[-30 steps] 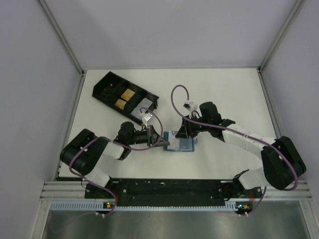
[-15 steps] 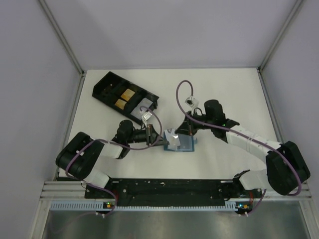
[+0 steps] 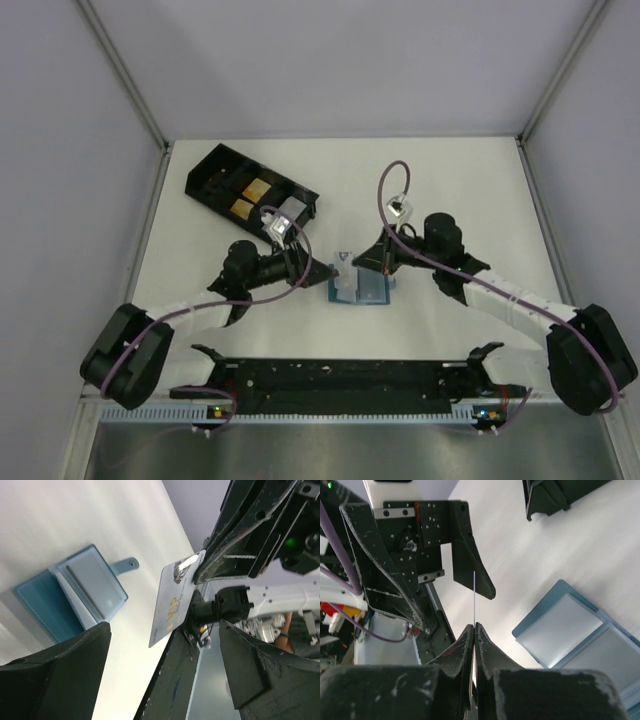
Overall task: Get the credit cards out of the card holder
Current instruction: Place the credit card in the storage box.
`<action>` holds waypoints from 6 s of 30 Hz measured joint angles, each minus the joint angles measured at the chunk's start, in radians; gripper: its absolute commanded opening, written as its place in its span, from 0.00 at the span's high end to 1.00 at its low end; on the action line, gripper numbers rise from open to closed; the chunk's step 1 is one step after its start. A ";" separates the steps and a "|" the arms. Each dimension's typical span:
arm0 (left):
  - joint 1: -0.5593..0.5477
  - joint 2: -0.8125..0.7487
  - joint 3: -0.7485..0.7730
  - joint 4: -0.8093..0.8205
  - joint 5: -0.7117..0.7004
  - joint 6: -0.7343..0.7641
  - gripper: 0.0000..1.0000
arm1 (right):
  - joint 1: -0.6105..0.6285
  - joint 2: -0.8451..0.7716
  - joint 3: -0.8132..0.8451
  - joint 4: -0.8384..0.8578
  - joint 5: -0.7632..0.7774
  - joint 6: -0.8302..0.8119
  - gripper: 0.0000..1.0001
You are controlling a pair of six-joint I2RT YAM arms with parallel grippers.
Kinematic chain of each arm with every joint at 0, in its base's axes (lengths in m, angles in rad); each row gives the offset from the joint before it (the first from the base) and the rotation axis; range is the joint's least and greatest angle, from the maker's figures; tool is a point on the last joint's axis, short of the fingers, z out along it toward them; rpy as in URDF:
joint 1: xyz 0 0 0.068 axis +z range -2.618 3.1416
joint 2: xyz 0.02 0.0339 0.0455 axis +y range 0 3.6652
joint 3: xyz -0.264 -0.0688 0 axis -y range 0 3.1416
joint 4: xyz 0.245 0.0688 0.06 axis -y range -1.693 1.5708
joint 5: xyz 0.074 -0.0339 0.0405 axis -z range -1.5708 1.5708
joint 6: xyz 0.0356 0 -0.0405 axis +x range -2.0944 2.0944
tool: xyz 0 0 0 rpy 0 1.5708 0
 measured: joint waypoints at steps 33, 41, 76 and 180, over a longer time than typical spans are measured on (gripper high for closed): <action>-0.172 -0.167 -0.010 0.029 -0.447 -0.197 0.88 | 0.165 -0.171 -0.221 0.436 0.544 0.522 1.00; -0.169 -0.174 -0.003 0.046 -0.447 -0.153 1.00 | 0.161 -0.185 -0.240 0.403 0.524 0.488 0.52; -0.049 -0.158 0.628 -1.266 0.235 0.889 1.00 | 0.076 -0.057 0.272 -0.365 -0.286 -0.325 1.00; 0.301 0.526 0.772 -0.749 -0.547 -0.028 0.06 | 0.197 -0.498 -0.188 -0.166 0.789 0.194 0.07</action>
